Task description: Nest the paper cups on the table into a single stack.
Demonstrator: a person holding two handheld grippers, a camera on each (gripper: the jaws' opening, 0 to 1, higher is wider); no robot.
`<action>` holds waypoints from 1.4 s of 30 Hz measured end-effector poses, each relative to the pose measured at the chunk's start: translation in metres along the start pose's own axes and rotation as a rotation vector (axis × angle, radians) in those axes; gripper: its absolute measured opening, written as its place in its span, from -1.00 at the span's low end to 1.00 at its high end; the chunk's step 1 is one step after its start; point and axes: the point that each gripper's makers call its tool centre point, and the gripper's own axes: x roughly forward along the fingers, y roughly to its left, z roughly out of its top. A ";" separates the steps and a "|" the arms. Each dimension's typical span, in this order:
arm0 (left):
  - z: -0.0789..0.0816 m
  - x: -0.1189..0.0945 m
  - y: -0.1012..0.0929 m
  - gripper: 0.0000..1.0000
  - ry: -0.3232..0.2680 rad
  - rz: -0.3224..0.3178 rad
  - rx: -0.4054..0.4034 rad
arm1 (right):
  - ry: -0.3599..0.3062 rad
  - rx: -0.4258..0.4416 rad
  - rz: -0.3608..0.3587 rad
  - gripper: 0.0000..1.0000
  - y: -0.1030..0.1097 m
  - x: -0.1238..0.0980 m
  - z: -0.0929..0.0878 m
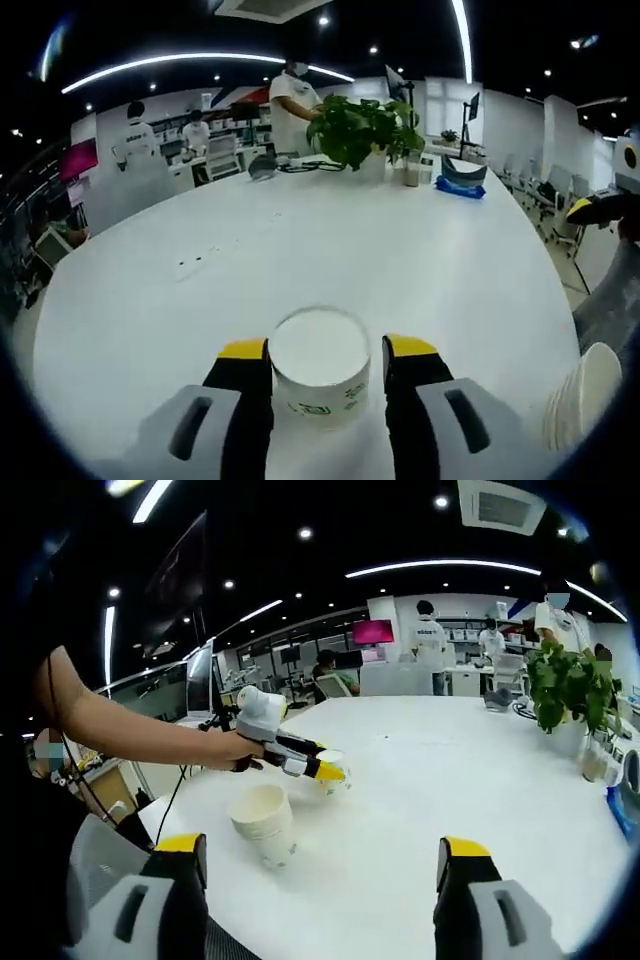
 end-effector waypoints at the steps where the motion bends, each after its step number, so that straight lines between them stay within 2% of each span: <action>1: 0.001 0.000 0.001 -0.24 -0.002 0.005 -0.004 | 0.000 0.001 0.000 0.94 0.000 0.000 0.000; 5: 0.004 -0.005 0.008 -0.28 -0.010 0.023 -0.009 | -0.004 0.004 0.002 0.94 0.001 0.000 0.000; 12: 0.019 -0.021 0.000 -0.29 -0.044 0.015 -0.009 | -0.016 0.002 0.016 0.93 0.003 0.003 0.004; 21: 0.035 -0.053 -0.012 -0.29 -0.062 0.004 -0.026 | -0.062 0.000 0.033 0.90 0.007 0.004 0.019; 25: 0.051 -0.069 -0.015 -0.29 -0.089 0.008 -0.030 | -0.094 0.017 0.046 0.86 0.010 0.007 0.029; 31: 0.084 -0.101 -0.020 -0.29 -0.154 0.013 -0.041 | -0.127 0.036 0.077 0.78 0.017 0.012 0.040; 34: 0.092 -0.113 -0.024 -0.29 -0.166 0.010 -0.055 | -0.132 0.025 0.101 0.77 0.021 0.017 0.043; 38: 0.102 -0.134 -0.037 -0.29 -0.168 0.010 -0.049 | -0.136 -0.005 0.141 0.75 0.027 0.024 0.048; 42: 0.114 -0.147 -0.047 -0.29 -0.208 0.009 -0.060 | -0.137 -0.040 0.178 0.70 0.035 0.030 0.054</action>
